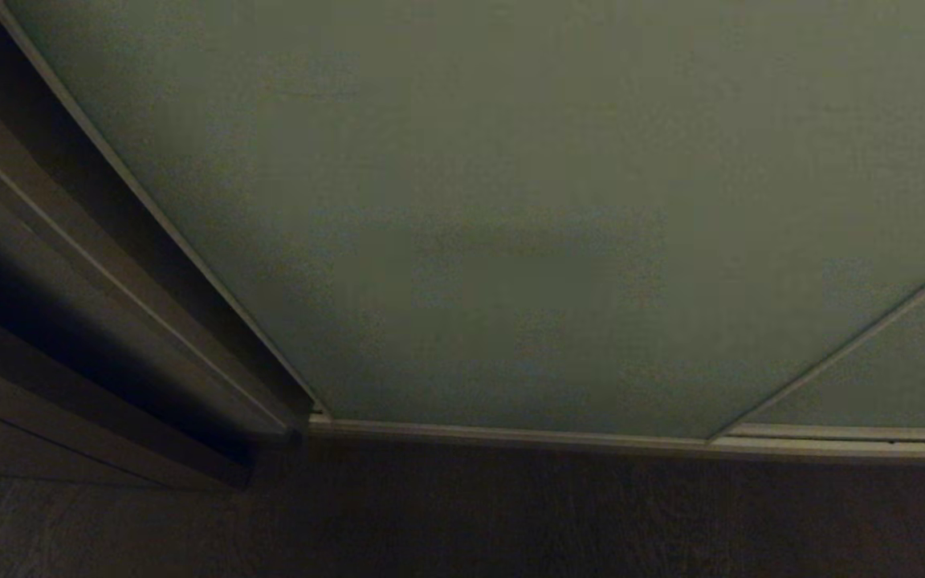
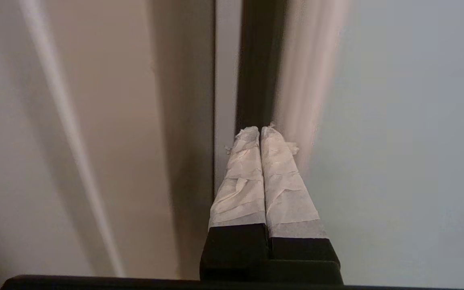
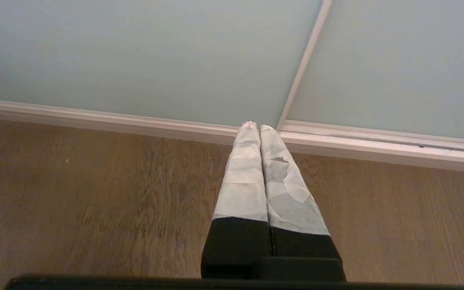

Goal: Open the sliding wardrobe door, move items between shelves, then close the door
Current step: Open the door

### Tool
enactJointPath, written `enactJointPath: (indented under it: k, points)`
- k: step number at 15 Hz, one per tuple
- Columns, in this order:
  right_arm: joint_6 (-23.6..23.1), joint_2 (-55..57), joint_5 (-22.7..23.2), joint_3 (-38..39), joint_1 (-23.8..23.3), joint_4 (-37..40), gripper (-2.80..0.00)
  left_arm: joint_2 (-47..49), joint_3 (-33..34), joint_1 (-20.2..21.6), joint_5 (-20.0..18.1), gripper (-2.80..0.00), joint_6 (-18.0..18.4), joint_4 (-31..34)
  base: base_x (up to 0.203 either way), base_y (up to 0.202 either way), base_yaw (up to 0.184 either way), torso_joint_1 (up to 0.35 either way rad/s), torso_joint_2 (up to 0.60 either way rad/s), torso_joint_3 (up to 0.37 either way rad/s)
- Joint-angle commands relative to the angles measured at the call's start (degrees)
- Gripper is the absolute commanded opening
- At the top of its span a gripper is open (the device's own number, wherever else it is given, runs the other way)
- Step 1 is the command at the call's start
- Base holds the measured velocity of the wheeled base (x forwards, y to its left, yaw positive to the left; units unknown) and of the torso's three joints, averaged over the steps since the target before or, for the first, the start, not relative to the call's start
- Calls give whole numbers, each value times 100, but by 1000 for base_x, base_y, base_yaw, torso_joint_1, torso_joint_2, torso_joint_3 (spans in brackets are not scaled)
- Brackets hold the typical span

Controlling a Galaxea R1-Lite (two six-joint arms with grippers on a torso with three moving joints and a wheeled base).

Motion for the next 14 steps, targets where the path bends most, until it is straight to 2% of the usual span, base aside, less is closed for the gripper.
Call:
enactJointPath:
  k: [1, 8, 12, 14]
  points:
    - [-4, 9, 8, 0, -8, -4, -280, -258, 40, 12, 38, -280, -6, -24, 0, 0, 0, 0, 0, 0]
    - [-4, 9, -1, 0, 0, -4, -280, 38, -121, 12, -4, -280, 28, 157, 0, 0, 0, 0, 0, 0]
    - [1, 9, -1, 0, -5, -4, -280, 502, -737, -53, -302, -280, 29, 814, 0, 0, 0, 0, 0, 0]
    - [4, 9, 1, 0, -8, -4, -280, 710, -951, -320, -325, -280, 72, 986, 0, 0, 0, 0, 0, 0]
